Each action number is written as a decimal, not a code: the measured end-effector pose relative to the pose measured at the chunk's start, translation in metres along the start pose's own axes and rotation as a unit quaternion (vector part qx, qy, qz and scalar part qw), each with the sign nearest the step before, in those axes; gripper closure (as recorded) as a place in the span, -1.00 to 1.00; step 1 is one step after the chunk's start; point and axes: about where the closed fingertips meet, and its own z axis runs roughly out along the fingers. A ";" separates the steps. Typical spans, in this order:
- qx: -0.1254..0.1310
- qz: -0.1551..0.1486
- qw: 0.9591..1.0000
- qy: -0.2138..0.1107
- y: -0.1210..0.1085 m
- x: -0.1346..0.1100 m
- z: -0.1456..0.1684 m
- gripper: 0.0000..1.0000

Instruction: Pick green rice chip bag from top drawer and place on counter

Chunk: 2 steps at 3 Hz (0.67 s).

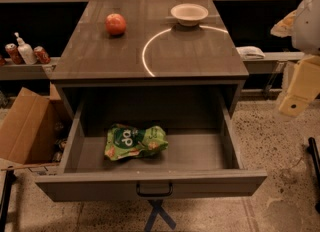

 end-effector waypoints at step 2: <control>0.003 -0.002 1.000 -0.011 -0.002 -0.001 0.011 -1.00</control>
Offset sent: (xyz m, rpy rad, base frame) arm 0.0150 0.0032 -0.0292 0.0435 -0.0104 0.0189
